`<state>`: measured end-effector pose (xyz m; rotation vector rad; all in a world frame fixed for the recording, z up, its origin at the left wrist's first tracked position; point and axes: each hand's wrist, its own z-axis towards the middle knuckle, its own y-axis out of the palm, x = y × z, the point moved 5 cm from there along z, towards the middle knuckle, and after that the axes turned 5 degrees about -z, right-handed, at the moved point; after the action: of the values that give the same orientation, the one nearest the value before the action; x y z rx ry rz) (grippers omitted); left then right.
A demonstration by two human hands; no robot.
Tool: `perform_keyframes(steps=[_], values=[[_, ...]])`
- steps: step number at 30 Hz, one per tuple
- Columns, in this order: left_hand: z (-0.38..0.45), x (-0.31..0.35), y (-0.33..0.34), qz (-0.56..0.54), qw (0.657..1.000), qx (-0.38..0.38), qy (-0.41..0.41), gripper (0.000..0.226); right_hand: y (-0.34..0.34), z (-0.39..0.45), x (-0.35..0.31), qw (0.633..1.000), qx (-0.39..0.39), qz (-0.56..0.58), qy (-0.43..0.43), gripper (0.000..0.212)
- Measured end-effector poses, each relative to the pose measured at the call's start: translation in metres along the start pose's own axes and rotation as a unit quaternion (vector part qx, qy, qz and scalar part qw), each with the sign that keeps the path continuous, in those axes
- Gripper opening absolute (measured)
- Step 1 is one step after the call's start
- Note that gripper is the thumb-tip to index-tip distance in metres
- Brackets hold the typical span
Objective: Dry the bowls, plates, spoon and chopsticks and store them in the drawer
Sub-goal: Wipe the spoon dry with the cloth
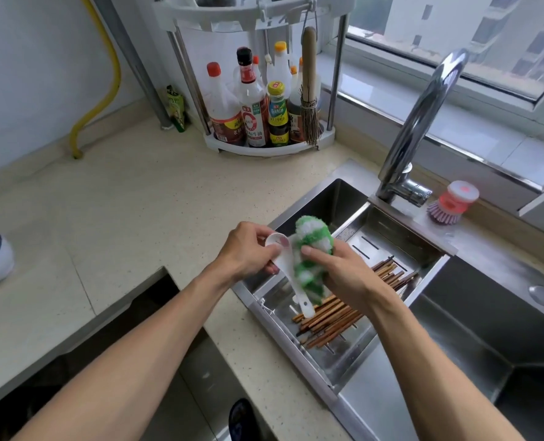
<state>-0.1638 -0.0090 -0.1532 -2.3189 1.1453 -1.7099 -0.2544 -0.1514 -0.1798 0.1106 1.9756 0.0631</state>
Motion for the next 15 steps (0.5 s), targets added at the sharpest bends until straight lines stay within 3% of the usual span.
perform_keyframes(steps=[2,5,6,8,10,13,15], values=[[-0.003,0.003,0.005,-0.076,0.997,-0.013,-0.018,0.033,0.012,0.006,-0.006,0.999,0.019,-0.011,-0.023,0.02],[-0.008,-0.003,0.003,-0.222,0.972,0.023,-0.077,0.03,0.018,0.016,0.0,0.987,0.157,-0.017,-0.012,0.016],[-0.011,-0.007,0.004,-0.208,0.974,0.036,-0.077,0.029,0.018,0.018,0.006,0.979,0.205,0.004,0.002,0.012],[-0.021,-0.015,0.011,-0.072,0.995,0.043,-0.057,0.027,0.02,0.024,0.018,0.951,0.298,0.075,0.029,0.01],[-0.032,-0.022,0.027,0.02,0.998,-0.006,-0.051,0.031,0.03,0.029,0.024,0.919,0.358,0.16,0.038,0.014],[-0.038,-0.029,0.032,0.112,0.993,-0.007,-0.028,0.031,0.047,0.036,0.024,0.897,0.381,0.223,0.03,0.014],[-0.042,-0.023,0.017,0.164,0.986,0.024,0.007,0.032,0.05,0.039,0.023,0.913,0.364,0.184,0.017,0.021]])
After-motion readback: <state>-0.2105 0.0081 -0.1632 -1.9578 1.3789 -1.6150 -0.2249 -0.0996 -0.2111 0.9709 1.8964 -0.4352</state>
